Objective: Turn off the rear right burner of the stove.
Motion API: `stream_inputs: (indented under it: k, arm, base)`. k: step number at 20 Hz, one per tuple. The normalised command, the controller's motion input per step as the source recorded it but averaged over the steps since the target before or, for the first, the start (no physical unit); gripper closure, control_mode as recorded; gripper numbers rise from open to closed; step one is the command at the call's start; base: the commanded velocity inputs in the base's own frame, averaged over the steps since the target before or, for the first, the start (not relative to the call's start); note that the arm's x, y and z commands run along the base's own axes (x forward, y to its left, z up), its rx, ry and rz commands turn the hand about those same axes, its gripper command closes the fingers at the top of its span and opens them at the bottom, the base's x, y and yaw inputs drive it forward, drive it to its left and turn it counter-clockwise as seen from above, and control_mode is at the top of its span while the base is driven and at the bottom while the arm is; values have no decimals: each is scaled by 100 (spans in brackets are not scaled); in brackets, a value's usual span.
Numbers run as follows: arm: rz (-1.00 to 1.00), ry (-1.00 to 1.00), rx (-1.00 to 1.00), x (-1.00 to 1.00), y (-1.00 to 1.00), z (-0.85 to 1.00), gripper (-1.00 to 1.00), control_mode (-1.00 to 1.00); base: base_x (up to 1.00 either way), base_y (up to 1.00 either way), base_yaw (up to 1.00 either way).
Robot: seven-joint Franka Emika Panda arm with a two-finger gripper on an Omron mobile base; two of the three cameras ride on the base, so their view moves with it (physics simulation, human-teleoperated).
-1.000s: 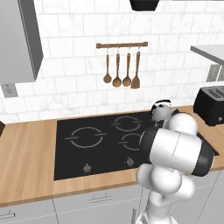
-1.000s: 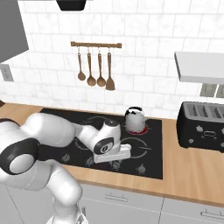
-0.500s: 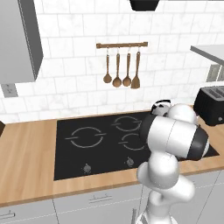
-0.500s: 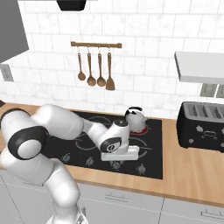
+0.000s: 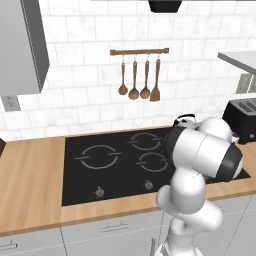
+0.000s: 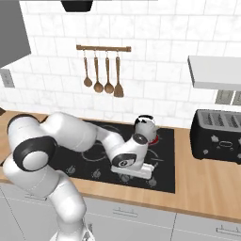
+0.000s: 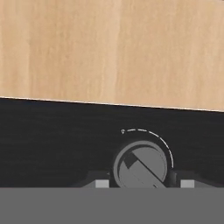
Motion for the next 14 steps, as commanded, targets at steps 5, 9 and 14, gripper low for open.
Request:
stream_inputs:
  k: [5,9,14]
  arm:
    - [-100,0,0,0,0,-6,100,-100]
    - [-100,0,0,0,0,-10,100,-100]
    - [-100,13,-1,0,0,-9,100,-100]
  base:
    - [0,0,0]
    - [0,0,0]
    - [0,0,0]
